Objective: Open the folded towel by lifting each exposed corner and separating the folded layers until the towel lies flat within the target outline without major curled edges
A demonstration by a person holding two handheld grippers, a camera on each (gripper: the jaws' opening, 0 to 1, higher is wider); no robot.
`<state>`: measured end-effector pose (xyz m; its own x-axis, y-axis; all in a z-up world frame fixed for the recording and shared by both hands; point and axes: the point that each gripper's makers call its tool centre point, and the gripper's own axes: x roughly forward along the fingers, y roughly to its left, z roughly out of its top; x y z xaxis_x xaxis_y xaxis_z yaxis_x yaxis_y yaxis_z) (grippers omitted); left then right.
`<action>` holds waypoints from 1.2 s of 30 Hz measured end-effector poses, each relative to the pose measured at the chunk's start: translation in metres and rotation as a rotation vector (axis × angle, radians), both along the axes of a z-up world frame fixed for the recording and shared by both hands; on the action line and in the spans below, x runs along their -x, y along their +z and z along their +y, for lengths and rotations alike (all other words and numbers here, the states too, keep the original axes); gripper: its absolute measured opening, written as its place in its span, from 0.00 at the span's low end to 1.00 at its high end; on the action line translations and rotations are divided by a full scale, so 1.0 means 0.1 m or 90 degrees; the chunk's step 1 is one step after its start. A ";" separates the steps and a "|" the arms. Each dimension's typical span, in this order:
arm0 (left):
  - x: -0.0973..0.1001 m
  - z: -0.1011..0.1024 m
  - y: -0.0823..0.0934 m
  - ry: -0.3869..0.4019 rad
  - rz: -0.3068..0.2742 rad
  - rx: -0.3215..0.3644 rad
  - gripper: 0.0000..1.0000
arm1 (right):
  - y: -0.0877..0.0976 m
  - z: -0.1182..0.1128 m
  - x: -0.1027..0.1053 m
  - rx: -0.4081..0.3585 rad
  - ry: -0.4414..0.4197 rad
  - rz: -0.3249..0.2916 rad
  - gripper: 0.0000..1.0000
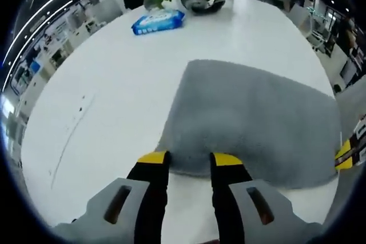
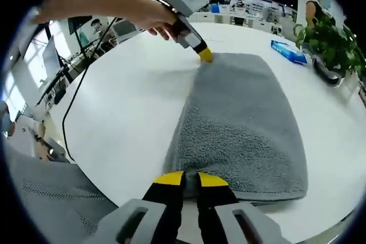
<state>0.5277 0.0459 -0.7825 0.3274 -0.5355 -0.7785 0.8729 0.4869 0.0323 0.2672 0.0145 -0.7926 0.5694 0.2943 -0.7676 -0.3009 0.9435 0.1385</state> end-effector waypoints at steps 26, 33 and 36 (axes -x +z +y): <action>0.97 0.22 0.09 -0.042 -0.022 0.075 0.29 | -0.06 0.05 0.01 0.117 0.094 -0.046 0.10; 1.17 0.16 0.05 -0.072 -0.014 0.087 0.29 | 0.00 0.01 0.01 0.110 0.062 -0.036 0.00; 1.22 0.16 0.05 -0.087 -0.018 0.089 0.28 | 0.03 -0.04 -0.02 0.107 0.044 -0.043 0.00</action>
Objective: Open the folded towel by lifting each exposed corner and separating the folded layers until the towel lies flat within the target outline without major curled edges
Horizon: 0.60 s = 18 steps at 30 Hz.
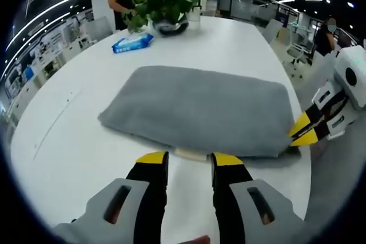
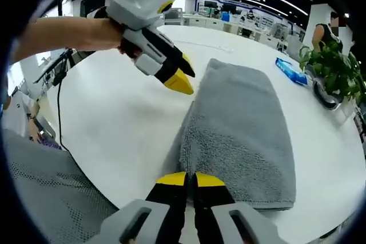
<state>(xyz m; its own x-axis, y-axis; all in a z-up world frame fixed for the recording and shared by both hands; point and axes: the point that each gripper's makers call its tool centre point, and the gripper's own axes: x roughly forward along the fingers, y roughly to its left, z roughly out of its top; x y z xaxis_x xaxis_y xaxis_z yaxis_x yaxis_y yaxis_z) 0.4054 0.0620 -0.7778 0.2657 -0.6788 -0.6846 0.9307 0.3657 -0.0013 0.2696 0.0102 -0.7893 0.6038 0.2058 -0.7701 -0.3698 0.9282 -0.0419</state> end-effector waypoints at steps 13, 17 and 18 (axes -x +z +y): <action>0.19 -0.19 -0.13 -0.060 -0.007 -0.003 0.28 | 0.31 -0.31 -0.14 0.014 -0.049 -0.055 0.00; 0.19 -0.21 -0.17 -0.060 0.003 -0.003 0.28 | 0.42 -0.46 -0.20 0.014 -0.071 -0.070 0.00; 0.19 -0.22 -0.17 -0.058 0.005 -0.003 0.28 | 0.43 -0.50 -0.22 0.014 -0.077 -0.069 0.00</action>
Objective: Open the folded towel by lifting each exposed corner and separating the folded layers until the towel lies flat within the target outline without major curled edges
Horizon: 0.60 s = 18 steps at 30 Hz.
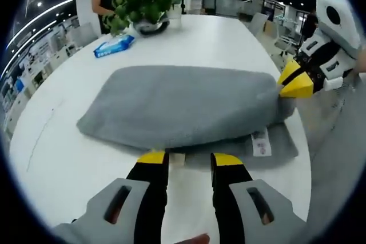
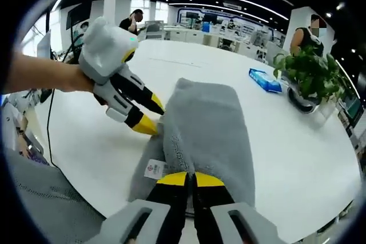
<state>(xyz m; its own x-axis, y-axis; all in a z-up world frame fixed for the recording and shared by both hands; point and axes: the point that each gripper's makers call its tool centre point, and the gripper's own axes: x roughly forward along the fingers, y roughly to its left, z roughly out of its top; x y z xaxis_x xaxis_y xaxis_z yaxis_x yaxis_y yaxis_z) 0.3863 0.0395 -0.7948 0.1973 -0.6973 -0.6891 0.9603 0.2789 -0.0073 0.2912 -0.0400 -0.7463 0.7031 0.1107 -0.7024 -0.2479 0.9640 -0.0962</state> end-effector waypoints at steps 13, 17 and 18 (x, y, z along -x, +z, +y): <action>-0.03 -0.13 -0.08 0.021 0.016 -0.024 0.27 | 0.12 -0.50 -0.14 0.021 -0.044 -0.017 0.00; -0.03 -0.14 -0.09 0.029 0.020 -0.049 0.27 | 0.12 -0.63 -0.15 0.034 -0.049 -0.014 0.00; -0.03 -0.13 -0.09 0.031 0.022 -0.051 0.27 | 0.11 -0.66 -0.15 0.036 -0.052 -0.013 0.00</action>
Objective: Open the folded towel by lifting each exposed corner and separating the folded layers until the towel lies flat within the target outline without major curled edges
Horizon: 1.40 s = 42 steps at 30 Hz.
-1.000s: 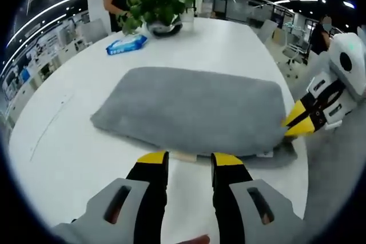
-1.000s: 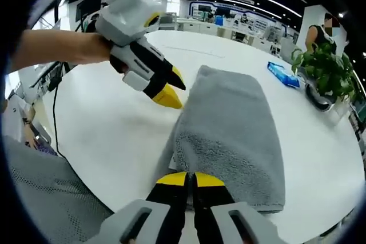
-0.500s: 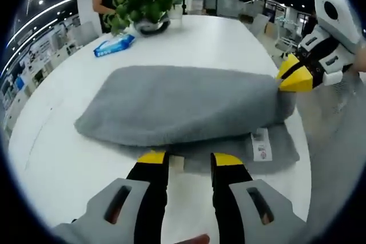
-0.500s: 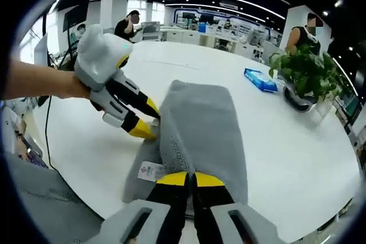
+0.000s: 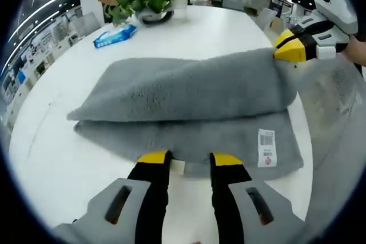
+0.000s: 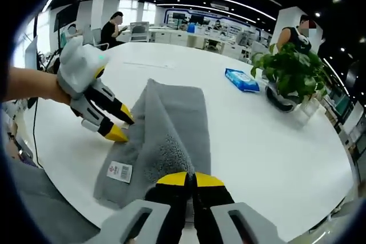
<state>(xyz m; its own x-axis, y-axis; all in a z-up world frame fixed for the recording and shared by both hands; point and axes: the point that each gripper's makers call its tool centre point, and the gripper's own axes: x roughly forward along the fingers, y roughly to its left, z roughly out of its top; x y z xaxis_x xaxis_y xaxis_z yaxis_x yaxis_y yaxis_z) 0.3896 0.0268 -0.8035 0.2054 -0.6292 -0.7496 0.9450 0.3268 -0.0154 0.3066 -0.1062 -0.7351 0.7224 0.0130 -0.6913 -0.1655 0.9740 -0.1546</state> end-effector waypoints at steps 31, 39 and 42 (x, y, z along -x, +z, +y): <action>-0.12 0.44 -0.01 0.058 0.017 0.005 0.13 | -0.26 -0.61 0.29 0.034 -0.087 0.053 0.00; -0.18 0.58 -0.01 0.076 0.013 0.001 0.10 | -0.34 -0.69 0.37 0.031 -0.116 0.079 0.00; -0.21 0.67 -0.01 0.085 0.010 -0.002 0.09 | -0.37 -0.68 0.39 0.026 -0.117 0.086 0.00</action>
